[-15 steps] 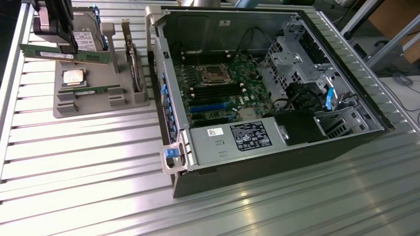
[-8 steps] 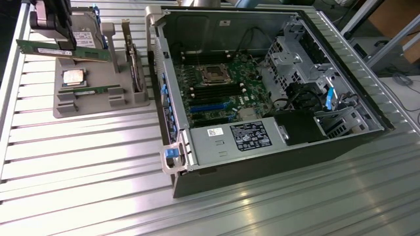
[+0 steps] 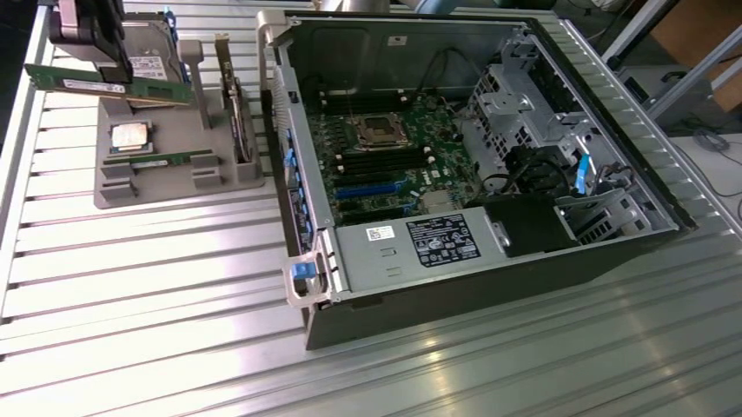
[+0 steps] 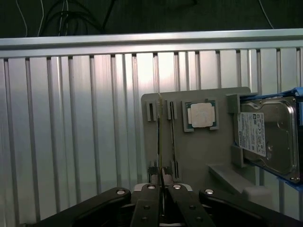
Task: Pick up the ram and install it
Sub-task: 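Pick up the ram and move it above insertion slot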
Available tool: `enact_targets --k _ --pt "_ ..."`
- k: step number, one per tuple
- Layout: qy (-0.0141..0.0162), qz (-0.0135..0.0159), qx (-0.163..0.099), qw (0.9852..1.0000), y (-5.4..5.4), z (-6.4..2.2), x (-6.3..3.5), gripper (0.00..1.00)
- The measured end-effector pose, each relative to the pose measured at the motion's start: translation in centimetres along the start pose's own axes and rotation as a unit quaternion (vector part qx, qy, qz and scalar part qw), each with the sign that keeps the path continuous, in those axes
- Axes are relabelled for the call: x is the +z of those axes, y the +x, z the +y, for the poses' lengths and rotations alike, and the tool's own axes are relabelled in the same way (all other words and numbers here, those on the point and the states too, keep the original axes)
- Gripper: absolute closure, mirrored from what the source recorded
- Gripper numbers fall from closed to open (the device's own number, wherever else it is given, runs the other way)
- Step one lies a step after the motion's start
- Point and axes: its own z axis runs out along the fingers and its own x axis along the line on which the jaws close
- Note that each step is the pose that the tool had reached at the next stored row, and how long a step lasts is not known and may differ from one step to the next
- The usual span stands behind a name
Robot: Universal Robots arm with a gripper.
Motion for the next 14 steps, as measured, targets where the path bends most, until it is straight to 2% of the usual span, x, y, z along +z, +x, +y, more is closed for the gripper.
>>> enact_targets --k 14 --pt "-0.0001 0.0001 -0.005 1.0 0.0 0.09 -1.97 0.87"
